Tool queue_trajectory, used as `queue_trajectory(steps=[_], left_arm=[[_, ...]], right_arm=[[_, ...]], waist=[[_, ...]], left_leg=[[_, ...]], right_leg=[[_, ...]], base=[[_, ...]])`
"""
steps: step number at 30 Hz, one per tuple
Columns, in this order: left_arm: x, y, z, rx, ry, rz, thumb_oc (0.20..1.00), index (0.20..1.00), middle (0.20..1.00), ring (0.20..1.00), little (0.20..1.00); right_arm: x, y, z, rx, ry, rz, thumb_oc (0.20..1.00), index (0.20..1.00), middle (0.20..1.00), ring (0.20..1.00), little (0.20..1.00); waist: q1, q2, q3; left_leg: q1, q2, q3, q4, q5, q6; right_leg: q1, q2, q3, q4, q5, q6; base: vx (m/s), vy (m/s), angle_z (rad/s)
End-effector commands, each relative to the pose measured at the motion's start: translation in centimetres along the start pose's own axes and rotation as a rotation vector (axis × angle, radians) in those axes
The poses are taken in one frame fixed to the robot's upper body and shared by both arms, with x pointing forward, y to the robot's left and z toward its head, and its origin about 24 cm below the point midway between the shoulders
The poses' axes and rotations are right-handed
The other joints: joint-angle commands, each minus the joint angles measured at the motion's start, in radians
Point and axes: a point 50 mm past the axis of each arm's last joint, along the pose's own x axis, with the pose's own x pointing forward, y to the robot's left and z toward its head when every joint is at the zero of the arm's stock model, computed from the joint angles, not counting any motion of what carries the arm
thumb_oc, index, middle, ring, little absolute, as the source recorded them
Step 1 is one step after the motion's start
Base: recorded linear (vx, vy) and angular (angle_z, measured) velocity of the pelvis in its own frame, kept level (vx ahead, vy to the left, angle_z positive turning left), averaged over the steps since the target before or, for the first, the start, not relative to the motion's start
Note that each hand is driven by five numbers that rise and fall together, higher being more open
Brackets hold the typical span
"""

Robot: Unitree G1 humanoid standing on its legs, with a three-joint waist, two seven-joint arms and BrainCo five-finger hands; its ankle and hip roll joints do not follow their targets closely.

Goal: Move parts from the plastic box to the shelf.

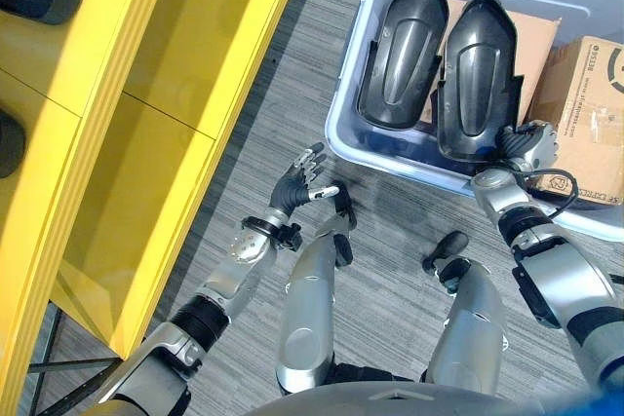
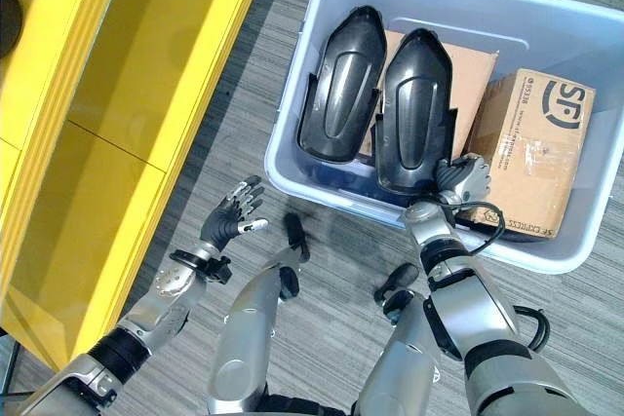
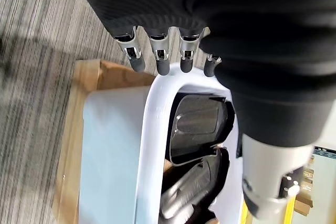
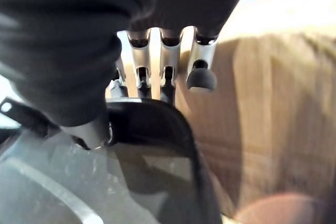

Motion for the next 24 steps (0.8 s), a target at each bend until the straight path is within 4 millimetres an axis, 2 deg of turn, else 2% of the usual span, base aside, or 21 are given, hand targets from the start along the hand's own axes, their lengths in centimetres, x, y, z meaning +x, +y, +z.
queue_trajectory(steps=[1,4,8,14,18,20,23,24], left_arm=[[0.3,-1.0,1.4,-0.018,-0.083,-0.072,1.000,1.000,1.000,1.000,1.000],[-0.1,-0.4,1.8,-0.013,-0.077,-0.074,1.000,1.000,1.000,1.000,1.000],[-0.5,-0.3,1.9,0.010,-0.068,-0.092,1.000,1.000,1.000,1.000,1.000],[-1.0,-0.1,1.9,0.017,-0.062,-0.090,1.000,1.000,1.000,1.000,1.000],[-1.8,0.2,1.2,0.011,-0.032,-0.073,1.000,1.000,1.000,1.000,1.000],[-2.4,0.6,0.6,0.009,-0.015,-0.043,1.000,1.000,1.000,1.000,1.000],[-2.8,0.7,0.2,0.006,-0.007,-0.022,1.000,1.000,1.000,1.000,1.000],[-3.1,0.8,-0.1,0.006,0.003,-0.006,1.000,1.000,1.000,1.000,1.000]], right_arm=[[3.1,-3.6,-0.6,-0.012,-0.041,-0.152,0.200,0.200,0.200,0.200,0.200],[4.2,-4.6,1.4,0.027,-0.091,-0.174,0.200,0.200,0.200,0.200,0.200],[4.7,-5.1,2.5,0.070,-0.119,-0.173,0.200,0.200,0.200,0.200,0.200],[4.6,-4.7,2.7,0.138,-0.116,-0.091,0.200,0.200,0.200,0.200,0.200],[2.9,-2.7,1.7,0.220,-0.101,0.113,0.200,0.200,0.200,0.200,0.200],[0.8,-0.9,0.6,0.223,-0.088,0.271,0.200,0.200,0.200,0.200,0.200],[-0.8,0.2,-0.3,0.200,-0.093,0.341,0.200,0.200,0.200,0.200,0.200],[-2.3,0.9,-1.3,0.167,-0.087,0.395,0.200,0.200,0.200,0.200,0.200]], waist=[[-0.004,0.021,0.031],[-0.004,0.011,0.031],[0.001,-0.002,0.031],[-0.001,-0.016,0.030],[-0.003,-0.035,-0.024],[-0.009,-0.054,-0.063],[-0.015,-0.064,-0.083],[-0.019,-0.073,-0.099]], left_leg=[[0.074,0.035,-0.019,0.036,-0.128,-0.103],[0.141,0.032,-0.020,0.024,-0.134,-0.100],[0.211,0.023,-0.030,0.002,-0.133,-0.098],[0.310,0.019,-0.038,-0.043,-0.116,-0.101],[0.371,0.012,-0.046,-0.095,-0.097,-0.106],[0.416,0.007,-0.051,-0.132,-0.082,-0.110],[0.431,0.007,-0.052,-0.144,-0.077,-0.110],[0.444,0.006,-0.052,-0.149,-0.078,-0.109]], right_leg=[[-0.001,-0.002,0.050,-0.043,0.072,0.084],[0.063,0.010,0.052,-0.063,0.068,0.083],[0.139,0.027,0.045,-0.093,0.064,0.081],[0.254,0.060,0.035,-0.155,0.064,0.070],[0.330,0.097,0.034,-0.216,0.063,0.061],[0.388,0.127,0.038,-0.272,0.067,0.057],[0.409,0.135,0.043,-0.294,0.073,0.058],[0.427,0.140,0.045,-0.309,0.079,0.060]], base=[[0.02,-0.047,-0.20],[0.03,-0.054,-0.18],[0.03,-0.075,-0.08],[0.03,-0.033,-0.06],[0.07,0.022,-0.07],[0.10,0.070,-0.16],[0.07,0.041,-0.08],[0.08,0.017,-0.05]])
